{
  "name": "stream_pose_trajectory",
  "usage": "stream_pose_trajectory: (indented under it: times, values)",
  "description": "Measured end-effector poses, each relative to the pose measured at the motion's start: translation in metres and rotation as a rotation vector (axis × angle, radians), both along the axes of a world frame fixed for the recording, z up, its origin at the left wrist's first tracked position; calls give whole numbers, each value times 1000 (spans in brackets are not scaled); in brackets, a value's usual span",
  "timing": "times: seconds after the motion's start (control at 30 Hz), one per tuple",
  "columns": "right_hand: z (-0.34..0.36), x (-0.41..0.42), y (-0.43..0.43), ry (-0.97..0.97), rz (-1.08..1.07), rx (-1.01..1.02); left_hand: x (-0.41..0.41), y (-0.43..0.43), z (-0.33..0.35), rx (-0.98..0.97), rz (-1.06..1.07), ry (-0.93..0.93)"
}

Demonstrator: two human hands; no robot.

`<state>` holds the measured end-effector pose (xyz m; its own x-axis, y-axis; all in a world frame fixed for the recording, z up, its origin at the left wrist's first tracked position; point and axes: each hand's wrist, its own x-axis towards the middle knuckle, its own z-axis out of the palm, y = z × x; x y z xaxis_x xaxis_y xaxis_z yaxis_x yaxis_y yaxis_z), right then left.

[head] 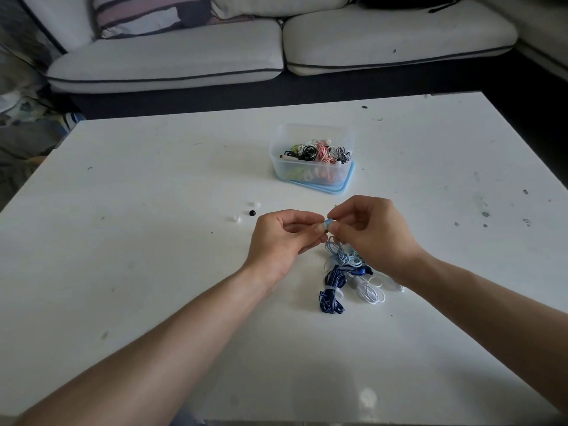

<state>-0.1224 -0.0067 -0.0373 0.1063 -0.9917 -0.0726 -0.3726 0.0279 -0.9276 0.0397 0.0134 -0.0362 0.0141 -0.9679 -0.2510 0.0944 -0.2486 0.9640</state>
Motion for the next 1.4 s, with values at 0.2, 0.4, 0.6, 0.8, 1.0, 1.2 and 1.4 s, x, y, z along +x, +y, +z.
stream_pose_trajectory:
  times: [0.2,0.4,0.6,0.8,1.0,1.2,1.4]
  values:
    - [8,-7,-4,34,110,-7,5,-4,4,34,-54,7]
    - [11,-17,-11,-178,227,121,7,-6,6,54,-90,46]
    - [8,-17,-11,-297,224,204,6,-6,7,27,-102,36]
    - [10,-11,-11,-461,153,281,7,-8,10,-50,-85,18]
    - [13,-10,-11,-424,114,254,9,-9,9,-33,-77,-10]
    - [14,-11,-11,-412,112,247,9,-10,7,7,-64,52]
    - [13,-11,-10,-378,149,221,8,-9,8,94,-54,176]
